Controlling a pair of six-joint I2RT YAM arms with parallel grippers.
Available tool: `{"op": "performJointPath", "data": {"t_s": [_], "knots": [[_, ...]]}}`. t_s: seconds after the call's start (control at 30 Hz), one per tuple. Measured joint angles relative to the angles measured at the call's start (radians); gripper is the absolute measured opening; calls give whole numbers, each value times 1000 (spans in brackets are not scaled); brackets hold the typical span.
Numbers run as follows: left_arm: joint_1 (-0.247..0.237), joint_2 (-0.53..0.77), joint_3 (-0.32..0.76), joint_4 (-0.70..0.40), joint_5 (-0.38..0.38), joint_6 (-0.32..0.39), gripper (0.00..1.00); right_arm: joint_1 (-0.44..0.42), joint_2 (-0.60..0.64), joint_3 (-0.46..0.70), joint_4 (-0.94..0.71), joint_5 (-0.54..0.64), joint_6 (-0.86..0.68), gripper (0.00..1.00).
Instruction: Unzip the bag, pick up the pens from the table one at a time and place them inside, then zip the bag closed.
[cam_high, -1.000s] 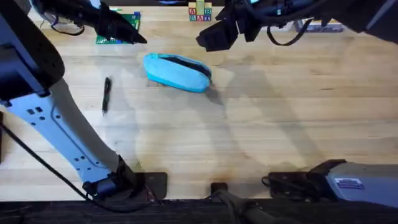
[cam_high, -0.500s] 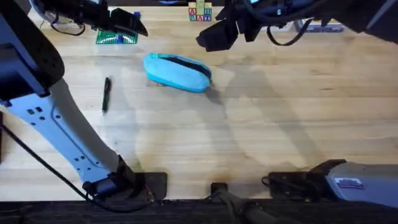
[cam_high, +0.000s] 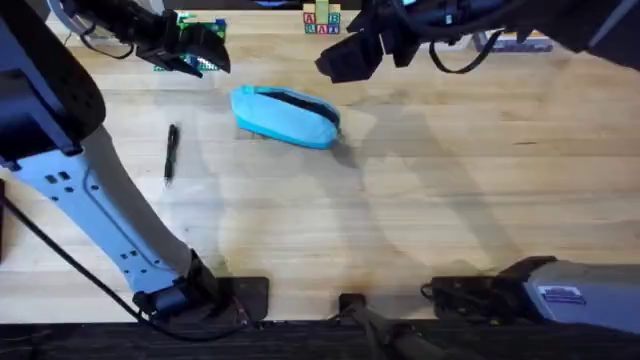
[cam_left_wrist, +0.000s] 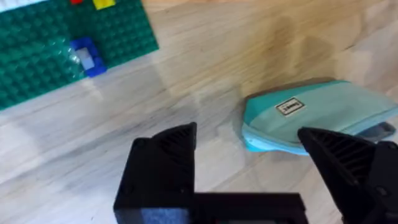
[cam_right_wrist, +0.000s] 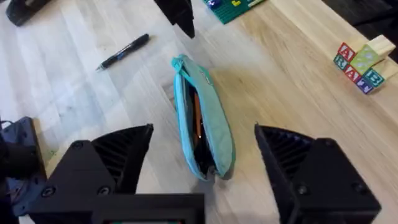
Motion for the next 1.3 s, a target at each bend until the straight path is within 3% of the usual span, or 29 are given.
{"op": "performJointPath", "data": {"t_s": [0.27, 0.37, 0.6, 0.8, 1.13, 1.3], "knots": [[-30, -29, 0, 6, -121, -79, 999, 0, 0, 0, 0, 0, 0, 997], [-29, -191, -27, 18, -147, -99, 999, 0, 0, 0, 0, 0, 0, 997], [-29, -435, -260, 107, -148, -114, 999, 0, 0, 0, 0, 0, 0, 997], [-29, -596, -454, 113, -171, -135, 999, 0, 0, 0, 0, 0, 0, 997], [-29, -847, -616, 113, -196, -183, 999, 0, 0, 0, -70, 0, 0, 997], [-29, -897, -637, 101, -200, -193, 998, 0, 0, 0, -89, 0, -10, 996]]}}
